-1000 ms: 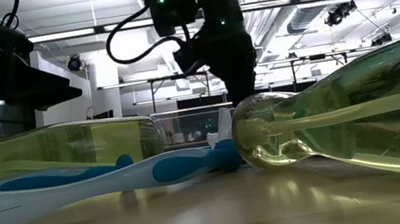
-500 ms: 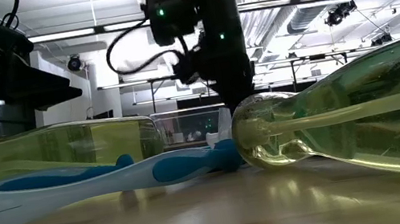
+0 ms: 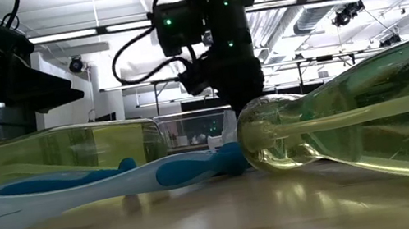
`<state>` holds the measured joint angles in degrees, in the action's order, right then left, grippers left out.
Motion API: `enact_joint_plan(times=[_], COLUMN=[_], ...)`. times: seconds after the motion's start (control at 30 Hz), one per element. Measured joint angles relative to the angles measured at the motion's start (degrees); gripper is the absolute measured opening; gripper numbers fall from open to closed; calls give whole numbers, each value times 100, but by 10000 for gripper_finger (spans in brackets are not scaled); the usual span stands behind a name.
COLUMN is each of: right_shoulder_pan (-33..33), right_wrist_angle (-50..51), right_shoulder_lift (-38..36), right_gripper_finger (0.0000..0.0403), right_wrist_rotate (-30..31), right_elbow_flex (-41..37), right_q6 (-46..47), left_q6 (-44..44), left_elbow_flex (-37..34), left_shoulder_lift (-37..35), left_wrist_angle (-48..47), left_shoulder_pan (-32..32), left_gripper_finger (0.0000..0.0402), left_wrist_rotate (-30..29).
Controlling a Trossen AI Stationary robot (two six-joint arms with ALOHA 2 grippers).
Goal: Pick & Place Kitchen Sink Supplies
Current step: Put the dish soap into the blue bin
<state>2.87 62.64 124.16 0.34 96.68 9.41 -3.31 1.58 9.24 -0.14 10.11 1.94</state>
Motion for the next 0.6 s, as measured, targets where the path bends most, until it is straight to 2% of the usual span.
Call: enact_joint_plan(times=[0.13, 0.4, 0.6], right_shoulder_pan=[-23, -26, -28], right_wrist_angle=[-315, -415, -287], right_shoulder_lift=[4, 4, 4], right_gripper_finger=[333, 324, 298], right_wrist_rotate=[-26, -96, -237], right_elbow_flex=[-239, -237, -237], right_q6=[-94, -241, -241], left_q6=[0, 1, 0], left_elbow_flex=[0, 0, 0], left_shoulder_lift=[0, 0, 1], left_wrist_angle=[0, 0, 0], left_shoulder_pan=[0, 0, 0], left_gripper_finger=[280, 280, 280], left_wrist_rotate=[1, 2, 2])
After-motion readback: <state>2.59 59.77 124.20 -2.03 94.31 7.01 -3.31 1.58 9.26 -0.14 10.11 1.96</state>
